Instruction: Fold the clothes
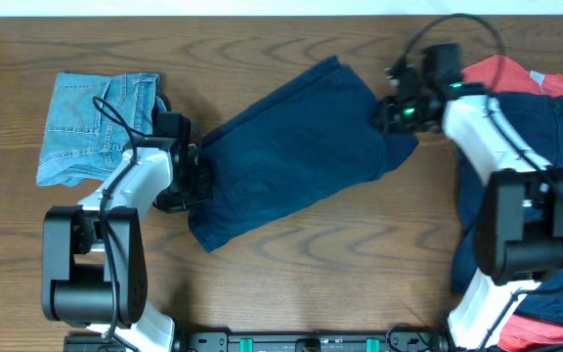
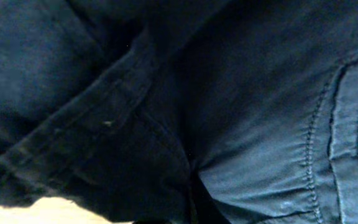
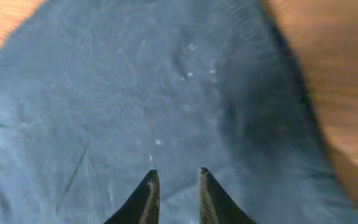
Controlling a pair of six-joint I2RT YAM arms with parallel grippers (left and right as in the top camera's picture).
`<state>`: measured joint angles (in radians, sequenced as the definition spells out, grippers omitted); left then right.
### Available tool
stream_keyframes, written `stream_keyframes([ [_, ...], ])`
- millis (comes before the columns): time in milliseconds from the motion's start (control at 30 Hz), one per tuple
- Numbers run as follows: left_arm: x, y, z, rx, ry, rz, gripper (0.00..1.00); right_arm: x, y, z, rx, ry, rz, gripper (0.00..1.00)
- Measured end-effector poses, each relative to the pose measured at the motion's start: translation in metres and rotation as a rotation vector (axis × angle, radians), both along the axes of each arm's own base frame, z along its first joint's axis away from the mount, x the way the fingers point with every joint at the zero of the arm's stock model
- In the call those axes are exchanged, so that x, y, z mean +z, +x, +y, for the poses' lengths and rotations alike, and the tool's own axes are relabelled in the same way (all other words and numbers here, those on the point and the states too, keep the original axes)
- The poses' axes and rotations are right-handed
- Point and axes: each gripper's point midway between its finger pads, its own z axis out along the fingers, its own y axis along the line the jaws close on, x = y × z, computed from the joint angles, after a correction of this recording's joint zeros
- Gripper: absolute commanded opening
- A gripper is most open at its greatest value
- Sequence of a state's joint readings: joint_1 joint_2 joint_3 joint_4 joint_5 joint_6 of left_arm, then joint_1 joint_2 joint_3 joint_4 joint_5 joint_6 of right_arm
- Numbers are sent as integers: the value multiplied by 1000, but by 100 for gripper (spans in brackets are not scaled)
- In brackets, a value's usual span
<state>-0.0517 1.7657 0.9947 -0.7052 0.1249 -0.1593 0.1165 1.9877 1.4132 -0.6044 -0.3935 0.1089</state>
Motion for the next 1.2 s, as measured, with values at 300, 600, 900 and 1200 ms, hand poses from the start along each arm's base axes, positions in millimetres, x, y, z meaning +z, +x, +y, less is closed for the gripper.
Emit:
stream_keyframes([
  [300, 16, -12, 20, 23, 66, -9, 15, -62, -67, -13, -273, -200, 404, 1],
  [600, 41, -9, 45, 115, 52, -83, 29, -62, -149, -28, -353, -335, 719, 1],
  [900, 48, -7, -2, 27, -174, -97, 35, -45, -109, 16, -56, -114, 440, 33],
  [1200, 34, -29, -22, -10, -235, -36, 51, 74, -8, 9, -54, 65, -163, 63],
])
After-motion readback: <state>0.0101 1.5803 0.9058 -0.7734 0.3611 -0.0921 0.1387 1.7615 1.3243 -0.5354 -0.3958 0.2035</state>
